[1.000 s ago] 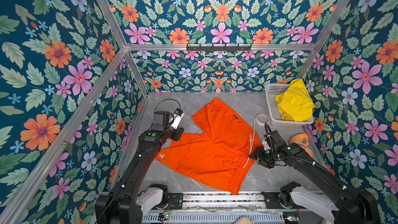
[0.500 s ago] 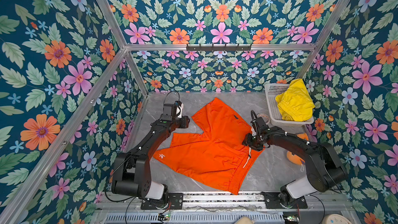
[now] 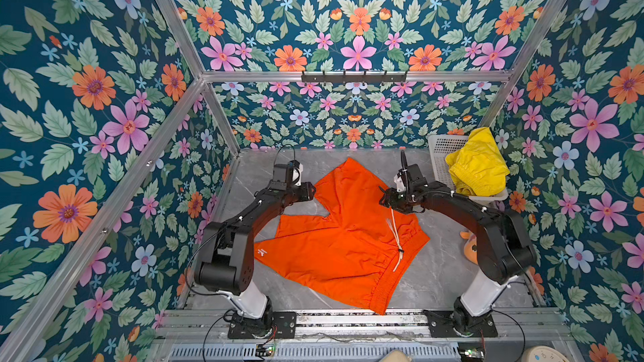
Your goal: Fold and stack the shorts
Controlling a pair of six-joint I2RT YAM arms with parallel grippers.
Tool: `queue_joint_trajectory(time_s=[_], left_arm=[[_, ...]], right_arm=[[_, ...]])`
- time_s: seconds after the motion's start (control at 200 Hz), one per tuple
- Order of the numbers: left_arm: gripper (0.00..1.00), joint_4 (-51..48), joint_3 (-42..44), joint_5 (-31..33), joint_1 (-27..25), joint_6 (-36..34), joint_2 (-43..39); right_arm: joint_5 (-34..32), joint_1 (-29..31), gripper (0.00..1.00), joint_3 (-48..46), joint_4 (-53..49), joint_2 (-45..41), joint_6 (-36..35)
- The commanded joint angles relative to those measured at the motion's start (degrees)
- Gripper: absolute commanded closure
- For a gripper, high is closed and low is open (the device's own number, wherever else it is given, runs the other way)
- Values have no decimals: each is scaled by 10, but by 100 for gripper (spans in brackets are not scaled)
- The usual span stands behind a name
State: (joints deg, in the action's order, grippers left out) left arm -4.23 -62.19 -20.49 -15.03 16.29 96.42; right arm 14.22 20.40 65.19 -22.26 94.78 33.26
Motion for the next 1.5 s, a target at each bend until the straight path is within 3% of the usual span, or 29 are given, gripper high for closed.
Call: queue_joint_trajectory(time_s=[0.0, 0.175, 0.36, 0.615, 0.76, 0.93, 1.265, 1.355, 1.495], left_arm=[[47, 15, -44, -10, -27, -5, 56], [50, 9, -131, -13, -41, 23, 175], [50, 5, -148, 12, -40, 31, 227], [50, 27, -103, 33, -36, 45, 226], [50, 35, -81, 38, -23, 56, 213], [50, 34, -48, 51, 3, 53, 183], [45, 32, 51, 79, 98, 51, 84], [43, 27, 73, 58, 125, 45, 38], [40, -1, 82, 56, 156, 50, -27]], right_arm=[[-42, -1, 39, -76, -44, -86, 54], [-38, -2, 37, -203, -55, -201, 117], [-24, -22, 37, -279, -42, -263, 146], [9, -35, 38, -302, 32, -219, 155], [-1, -41, 47, -295, 73, -153, 145], [-10, -67, 56, -238, 90, -60, 108], [-34, -69, 59, 19, 5, 154, 10], [-33, -69, 57, 56, -10, 153, -10], [-52, -68, 49, 78, -41, 84, -33]])
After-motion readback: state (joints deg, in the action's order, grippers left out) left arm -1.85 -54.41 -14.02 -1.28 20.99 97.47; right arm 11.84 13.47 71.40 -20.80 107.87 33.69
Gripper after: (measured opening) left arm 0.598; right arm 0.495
